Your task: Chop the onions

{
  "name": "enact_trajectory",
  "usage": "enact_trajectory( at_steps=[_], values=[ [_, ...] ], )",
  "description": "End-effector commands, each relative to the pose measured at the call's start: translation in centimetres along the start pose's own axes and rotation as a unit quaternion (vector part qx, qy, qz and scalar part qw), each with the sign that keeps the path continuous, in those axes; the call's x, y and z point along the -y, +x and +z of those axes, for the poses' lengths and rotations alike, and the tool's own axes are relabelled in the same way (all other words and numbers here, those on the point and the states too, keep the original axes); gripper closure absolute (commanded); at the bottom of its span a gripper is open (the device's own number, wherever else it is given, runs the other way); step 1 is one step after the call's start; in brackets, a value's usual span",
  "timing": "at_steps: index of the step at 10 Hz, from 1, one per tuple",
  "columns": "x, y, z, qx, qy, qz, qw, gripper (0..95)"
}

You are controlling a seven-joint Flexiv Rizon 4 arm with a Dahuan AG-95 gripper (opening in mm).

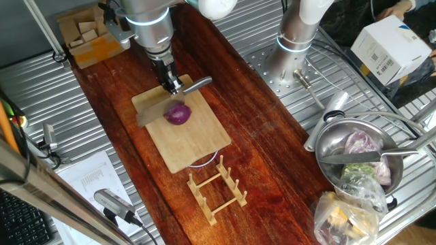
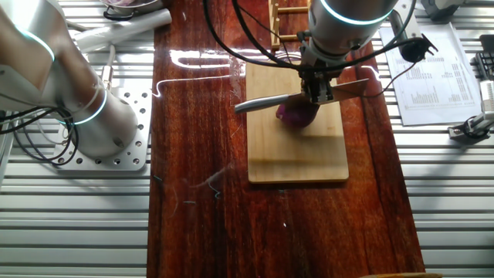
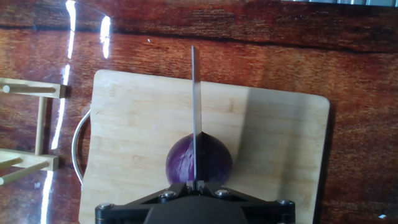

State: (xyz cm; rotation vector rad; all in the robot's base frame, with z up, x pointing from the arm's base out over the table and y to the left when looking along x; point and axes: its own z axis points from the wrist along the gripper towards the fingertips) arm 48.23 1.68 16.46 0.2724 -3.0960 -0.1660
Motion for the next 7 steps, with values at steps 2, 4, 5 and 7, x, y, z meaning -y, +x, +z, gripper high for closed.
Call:
enact_trajectory(
  at_steps=[2,4,5,7],
  values=[
    [0.0,0.1,-0.3,0.001,0.001,0.0,1.0,95.0],
    [0.3,-0.2,0.6,0.003,0.004,-0.001,1.0,95.0],
    [0.7,-0.4,3.0,0.014,0.009,-0.005,0.9998,95.0],
    [0.7,-0.3,3.3,0.016,0.009,-0.006,0.9998,95.0]
  ],
)
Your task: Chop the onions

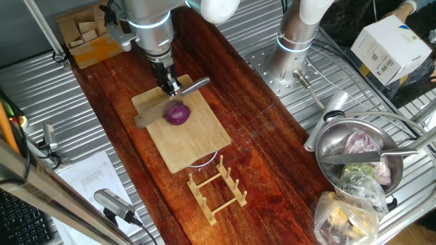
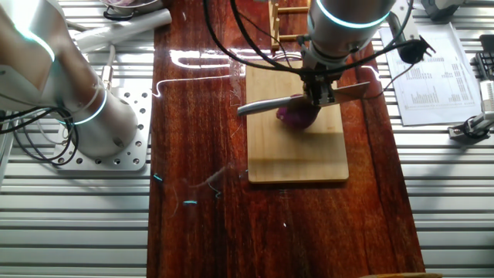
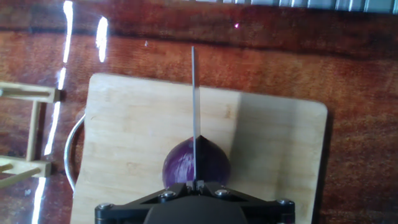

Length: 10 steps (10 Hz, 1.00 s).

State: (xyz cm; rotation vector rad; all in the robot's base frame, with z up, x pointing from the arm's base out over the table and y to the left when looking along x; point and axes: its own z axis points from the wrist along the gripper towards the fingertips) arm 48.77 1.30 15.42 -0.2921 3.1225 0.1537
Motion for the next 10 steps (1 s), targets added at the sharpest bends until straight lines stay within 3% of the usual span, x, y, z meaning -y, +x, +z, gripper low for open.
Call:
enact_trajectory(
  at_steps=[1,5,6,10],
  values=[
    [0.0,0.4,1.9,-0.002,0.003,0.001,1.0,95.0],
    [-0.4,0.9,-0.4,-0.012,-0.002,0.001,0.9999,95.0],
    [-0.7,0.9,-1.6,-0.019,-0.005,0.002,0.9998,95.0],
    [-0.9,1.1,-2.3,-0.017,-0.008,0.003,0.9998,95.0]
  ],
)
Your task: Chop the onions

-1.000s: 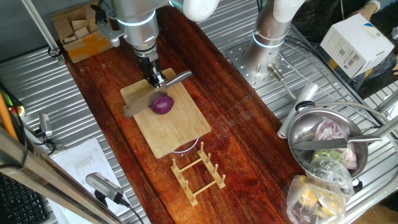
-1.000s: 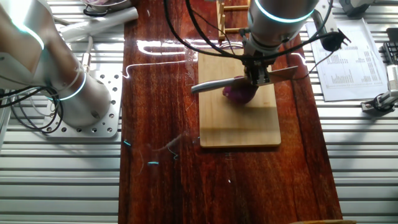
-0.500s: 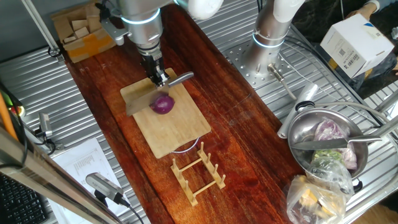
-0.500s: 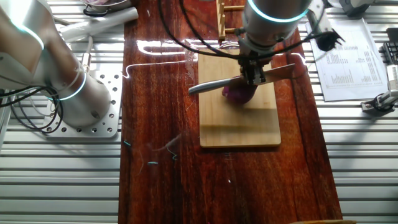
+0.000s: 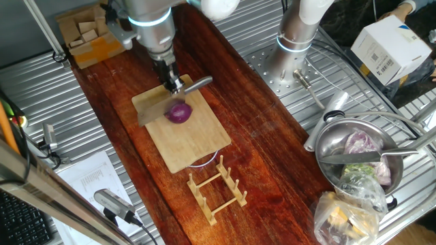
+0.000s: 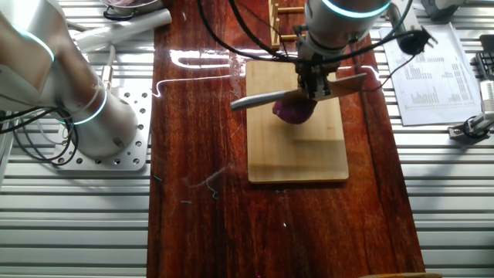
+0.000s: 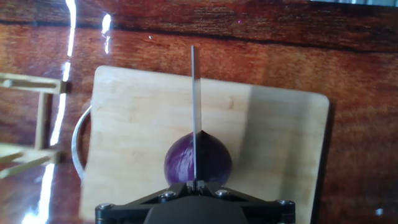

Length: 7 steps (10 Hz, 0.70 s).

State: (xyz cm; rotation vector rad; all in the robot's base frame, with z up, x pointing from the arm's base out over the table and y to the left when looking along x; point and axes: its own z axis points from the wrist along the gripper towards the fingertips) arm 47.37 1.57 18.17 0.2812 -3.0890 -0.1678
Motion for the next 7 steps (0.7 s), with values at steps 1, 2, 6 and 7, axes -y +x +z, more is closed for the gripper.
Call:
enact_trajectory(
  at_steps=[1,2,6,7],
  values=[
    [-0.1,-0.2,0.3,0.001,-0.001,-0.001,1.0,95.0],
    [-0.1,-0.3,0.5,0.0,0.0,-0.001,1.0,95.0],
    [1.1,-1.4,4.5,0.005,0.007,-0.009,0.9999,95.0],
    [1.2,-1.5,5.3,0.007,0.007,-0.01,0.9999,95.0]
  ],
)
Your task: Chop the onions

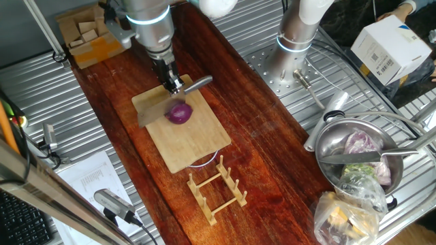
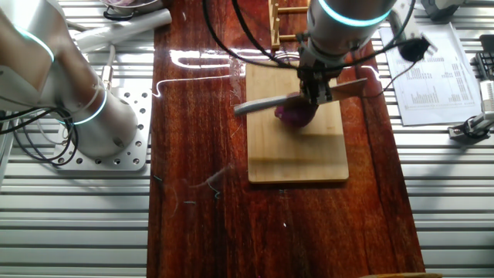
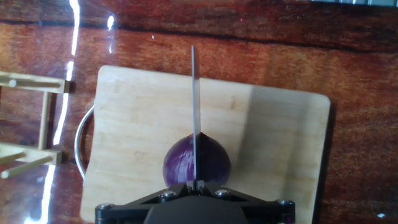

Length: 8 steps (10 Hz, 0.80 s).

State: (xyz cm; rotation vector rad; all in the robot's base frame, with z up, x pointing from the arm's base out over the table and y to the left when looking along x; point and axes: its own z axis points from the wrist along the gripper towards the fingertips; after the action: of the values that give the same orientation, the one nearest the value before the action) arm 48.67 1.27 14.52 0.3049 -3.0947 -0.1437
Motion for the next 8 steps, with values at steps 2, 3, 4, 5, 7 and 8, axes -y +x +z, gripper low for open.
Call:
enact_trajectory(
  at_steps=[2,3,4,5,7,8],
  values=[
    [0.3,0.0,1.5,0.004,-0.003,-0.009,1.0,95.0],
    [0.3,0.1,1.1,0.001,-0.003,-0.008,1.0,95.0],
    [0.2,0.2,0.8,0.0,-0.003,-0.007,1.0,95.0],
    [0.0,0.4,0.2,-0.003,-0.005,-0.006,1.0,95.0],
    [-0.3,0.6,-1.2,-0.01,-0.006,-0.007,0.9999,95.0],
    [-0.3,0.6,-1.3,-0.01,-0.006,-0.007,0.9999,95.0]
  ],
)
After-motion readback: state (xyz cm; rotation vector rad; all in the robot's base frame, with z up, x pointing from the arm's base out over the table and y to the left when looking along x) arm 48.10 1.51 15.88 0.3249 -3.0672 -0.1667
